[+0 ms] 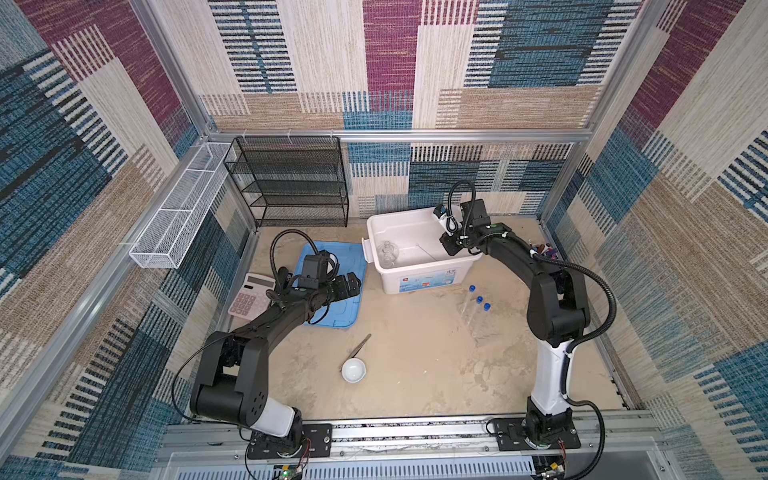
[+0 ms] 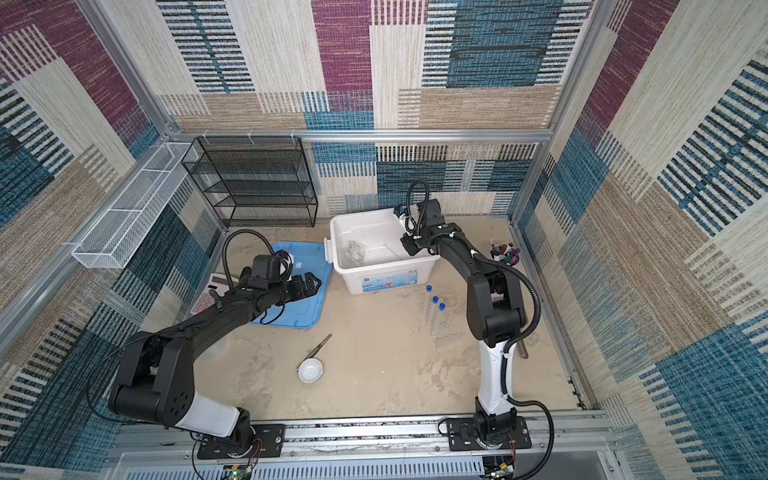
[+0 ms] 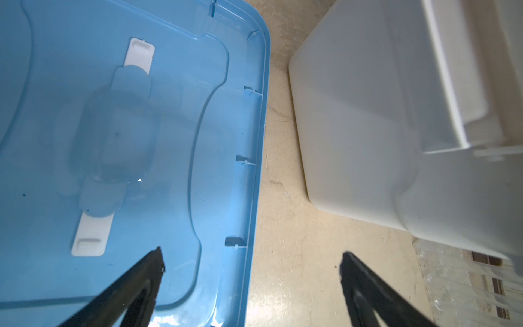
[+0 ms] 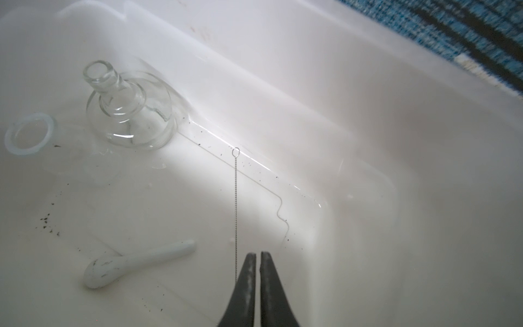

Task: Organize the chemistry lab equipment
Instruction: 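Lower the bottle brush into the bin and open the right gripper, then move the left gripper down to the steel tweezers beside the white dish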

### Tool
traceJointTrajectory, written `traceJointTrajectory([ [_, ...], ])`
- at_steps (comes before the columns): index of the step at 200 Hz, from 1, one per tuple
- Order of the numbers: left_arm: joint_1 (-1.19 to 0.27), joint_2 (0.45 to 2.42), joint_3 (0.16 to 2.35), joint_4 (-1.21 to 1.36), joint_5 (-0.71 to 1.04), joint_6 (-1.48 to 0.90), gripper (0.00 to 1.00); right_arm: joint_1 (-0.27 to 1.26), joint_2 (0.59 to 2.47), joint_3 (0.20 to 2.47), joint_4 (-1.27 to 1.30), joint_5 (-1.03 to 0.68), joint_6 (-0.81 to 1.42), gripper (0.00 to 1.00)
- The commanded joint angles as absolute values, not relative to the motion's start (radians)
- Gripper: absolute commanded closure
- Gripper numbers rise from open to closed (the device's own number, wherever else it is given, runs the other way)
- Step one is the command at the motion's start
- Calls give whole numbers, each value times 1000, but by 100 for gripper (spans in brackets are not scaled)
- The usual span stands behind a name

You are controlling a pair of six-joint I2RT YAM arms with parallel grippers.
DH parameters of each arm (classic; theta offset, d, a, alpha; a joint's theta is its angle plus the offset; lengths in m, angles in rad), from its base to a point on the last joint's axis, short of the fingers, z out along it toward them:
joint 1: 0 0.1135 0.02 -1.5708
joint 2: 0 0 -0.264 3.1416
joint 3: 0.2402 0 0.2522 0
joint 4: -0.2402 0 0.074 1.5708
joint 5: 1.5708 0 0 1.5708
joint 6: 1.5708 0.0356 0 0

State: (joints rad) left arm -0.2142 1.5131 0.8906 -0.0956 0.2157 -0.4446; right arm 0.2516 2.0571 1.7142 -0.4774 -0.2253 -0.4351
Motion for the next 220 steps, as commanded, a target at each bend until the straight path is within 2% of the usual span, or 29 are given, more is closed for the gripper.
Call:
traceJointTrajectory([
  [1, -213, 1517, 903, -97, 221, -430, 1, 251, 2074, 1724, -532, -218, -435, 89],
  [44, -216, 1515, 904, -106, 218, -427, 1, 251, 2090, 1733, -536, -214, -422, 89],
  [70, -221, 1503, 903, -124, 209, -412, 1, 251, 2085, 1732, -525, -223, -398, 83],
  [93, -237, 1490, 906, -149, 201, -370, 1, 252, 2073, 1724, -501, -237, -366, 74],
  [122, -273, 1487, 923, -225, 175, -303, 5, 250, 2064, 1725, -475, -237, -328, 47],
  [138, -293, 1484, 925, -270, 154, -273, 8, 250, 2054, 1724, -454, -242, -307, 37],
  [159, -319, 1483, 922, -317, 130, -243, 11, 249, 2039, 1724, -423, -244, -276, 30],
  [220, -411, 1503, 921, -442, 77, -213, 23, 235, 1977, 1690, -331, -256, -148, 22],
])
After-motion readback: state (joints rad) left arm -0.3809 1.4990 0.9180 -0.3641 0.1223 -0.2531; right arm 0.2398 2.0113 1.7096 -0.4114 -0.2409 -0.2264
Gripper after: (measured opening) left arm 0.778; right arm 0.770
